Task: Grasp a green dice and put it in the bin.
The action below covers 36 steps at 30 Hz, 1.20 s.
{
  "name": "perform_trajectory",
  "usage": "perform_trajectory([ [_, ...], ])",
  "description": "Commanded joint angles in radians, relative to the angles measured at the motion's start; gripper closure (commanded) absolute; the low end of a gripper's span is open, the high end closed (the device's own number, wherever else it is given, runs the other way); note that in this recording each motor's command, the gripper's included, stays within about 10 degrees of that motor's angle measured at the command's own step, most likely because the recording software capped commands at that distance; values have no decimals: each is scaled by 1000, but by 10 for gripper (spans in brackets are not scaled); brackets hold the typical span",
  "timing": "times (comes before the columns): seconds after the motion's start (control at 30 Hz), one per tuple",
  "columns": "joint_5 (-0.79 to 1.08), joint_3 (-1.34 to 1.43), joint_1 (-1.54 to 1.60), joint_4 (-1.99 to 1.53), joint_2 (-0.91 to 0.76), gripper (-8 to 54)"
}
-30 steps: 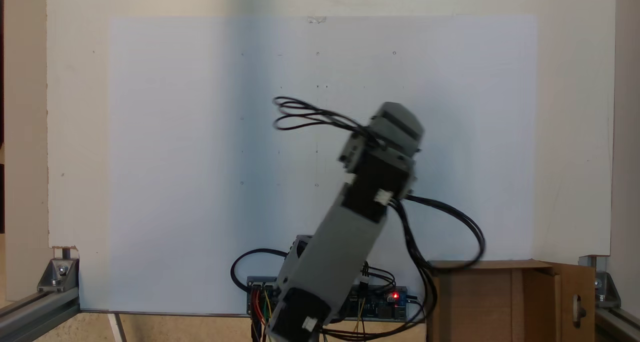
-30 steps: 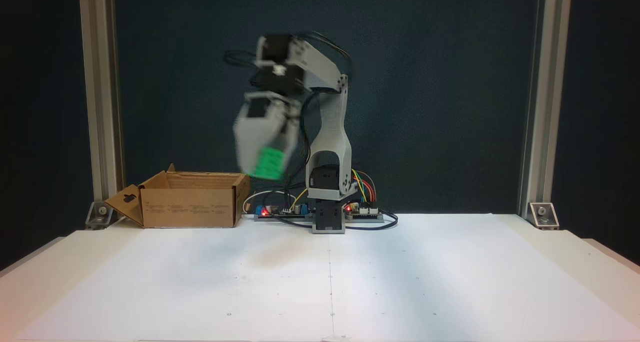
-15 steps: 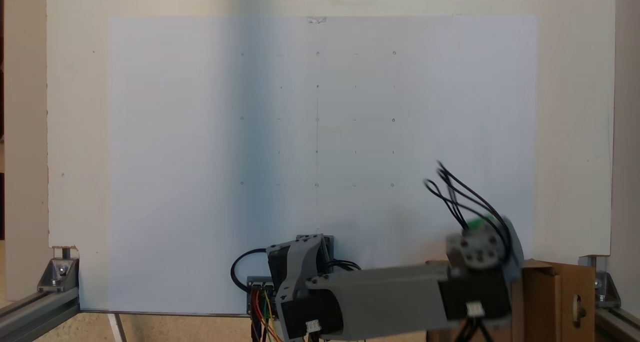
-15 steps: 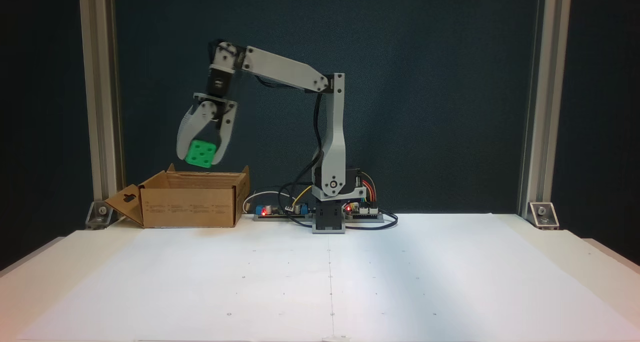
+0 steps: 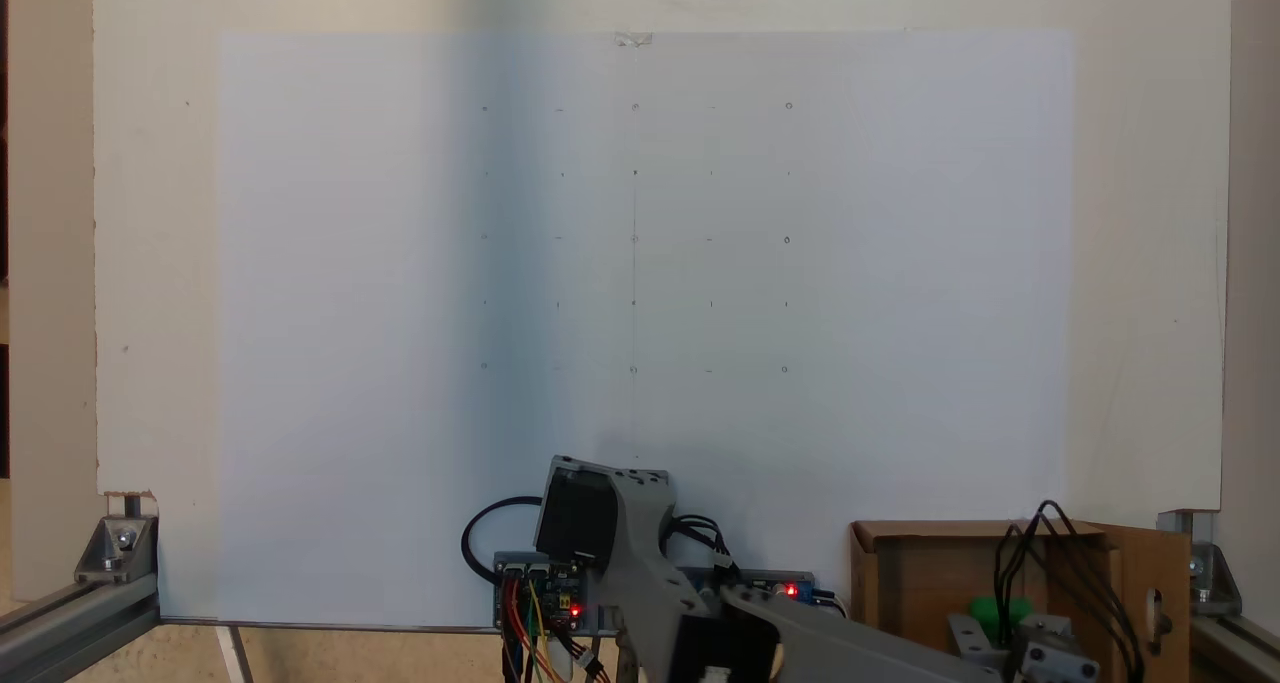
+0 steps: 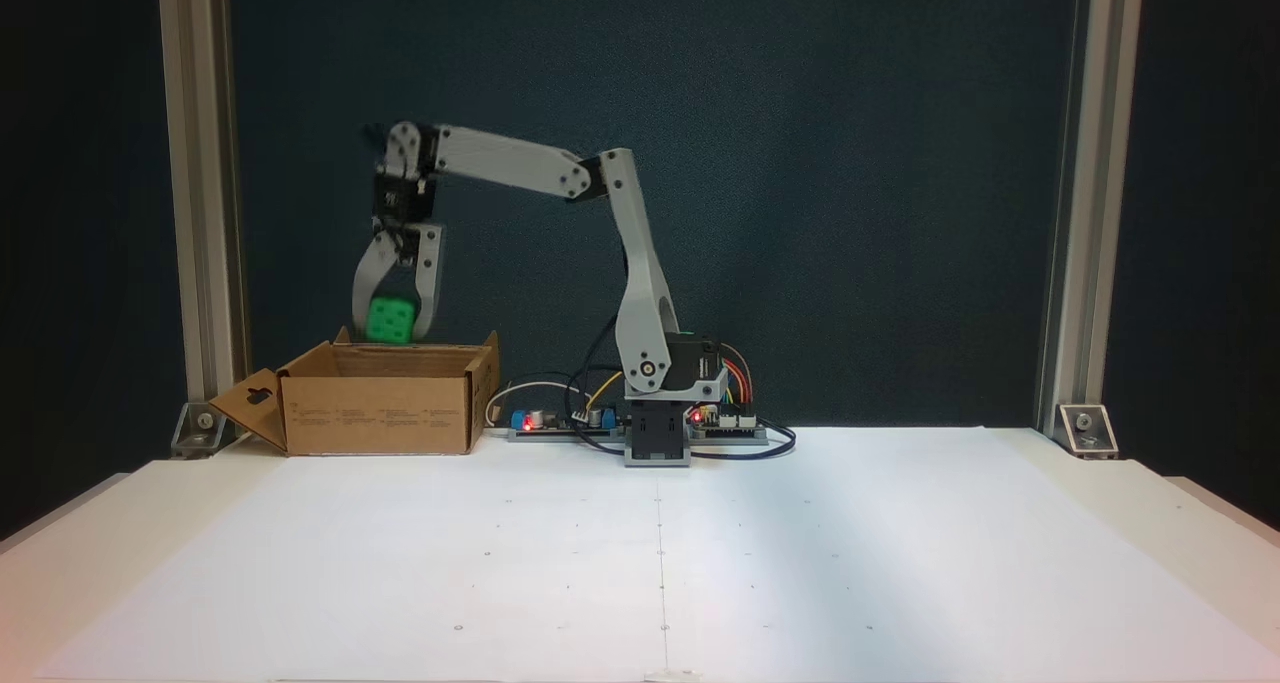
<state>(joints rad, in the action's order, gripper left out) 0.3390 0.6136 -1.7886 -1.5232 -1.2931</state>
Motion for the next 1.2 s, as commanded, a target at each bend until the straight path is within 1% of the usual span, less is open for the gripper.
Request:
perform_trajectory([
  [0.0, 103, -63, -21, 37, -5, 339],
  [0.2, 104, -61, -26, 61, 8, 339],
  [0.23, 104, -61, -25, 69, 9, 219],
  [0.27, 104, -61, -25, 71, 20, 135],
  [0.3, 103, -61, -25, 72, 29, 121],
  [0.37, 103, -61, -23, 81, 29, 45],
  [0.73, 89, -61, -26, 126, 29, 45],
  [0.83, 52, -61, -17, 124, 18, 45],
  [1.0, -23, -61, 43, 114, -87, 45],
  [1.17, -74, -61, 178, 80, -199, 45],
])
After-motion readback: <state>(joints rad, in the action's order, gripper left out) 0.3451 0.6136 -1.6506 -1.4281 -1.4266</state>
